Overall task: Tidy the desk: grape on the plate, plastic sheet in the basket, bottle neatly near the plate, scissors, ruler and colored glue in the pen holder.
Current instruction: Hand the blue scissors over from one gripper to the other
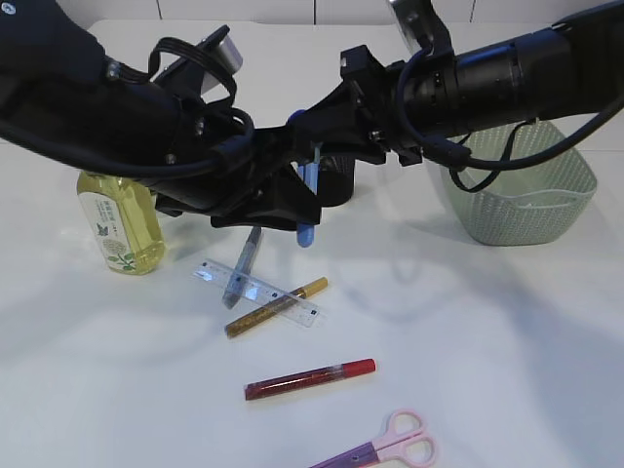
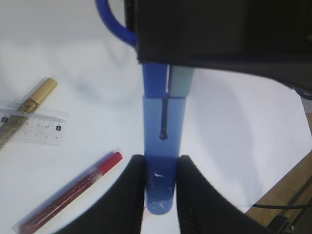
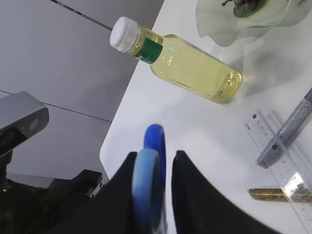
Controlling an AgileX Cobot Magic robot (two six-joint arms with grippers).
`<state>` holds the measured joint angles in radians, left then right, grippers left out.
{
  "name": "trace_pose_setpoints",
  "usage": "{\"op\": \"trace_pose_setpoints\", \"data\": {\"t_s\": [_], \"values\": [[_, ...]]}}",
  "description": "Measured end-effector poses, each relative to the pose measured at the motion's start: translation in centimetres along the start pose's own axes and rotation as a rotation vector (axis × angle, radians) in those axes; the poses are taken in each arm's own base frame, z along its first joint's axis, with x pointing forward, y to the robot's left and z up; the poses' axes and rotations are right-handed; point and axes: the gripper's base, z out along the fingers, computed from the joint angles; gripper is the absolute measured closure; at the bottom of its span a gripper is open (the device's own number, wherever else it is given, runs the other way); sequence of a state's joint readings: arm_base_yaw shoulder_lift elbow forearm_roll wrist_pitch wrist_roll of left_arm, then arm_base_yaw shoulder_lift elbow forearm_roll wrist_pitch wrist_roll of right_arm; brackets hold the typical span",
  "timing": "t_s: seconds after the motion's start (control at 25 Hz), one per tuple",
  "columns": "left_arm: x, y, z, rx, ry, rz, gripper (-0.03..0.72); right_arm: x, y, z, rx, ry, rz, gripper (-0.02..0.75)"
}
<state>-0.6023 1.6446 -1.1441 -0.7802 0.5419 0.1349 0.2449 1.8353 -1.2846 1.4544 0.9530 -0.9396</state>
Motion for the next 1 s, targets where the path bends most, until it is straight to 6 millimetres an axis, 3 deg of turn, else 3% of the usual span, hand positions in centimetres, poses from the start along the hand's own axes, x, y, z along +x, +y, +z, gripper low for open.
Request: {"op": "trace_pose_setpoints", "data": {"t_s": [0.36, 1.0], "values": [[0.00, 0.00, 0.00, 0.000, 0.000, 0.000, 0.547, 0.02, -0.04, 0.09, 0.004, -0.001, -0.005, 0.652], [0.00, -0.01, 0.00, 0.001, 0.000, -0.002, 0.546, 0.01, -0.08, 0.09, 0.008, -0.002, -0.010, 0.657]]}}
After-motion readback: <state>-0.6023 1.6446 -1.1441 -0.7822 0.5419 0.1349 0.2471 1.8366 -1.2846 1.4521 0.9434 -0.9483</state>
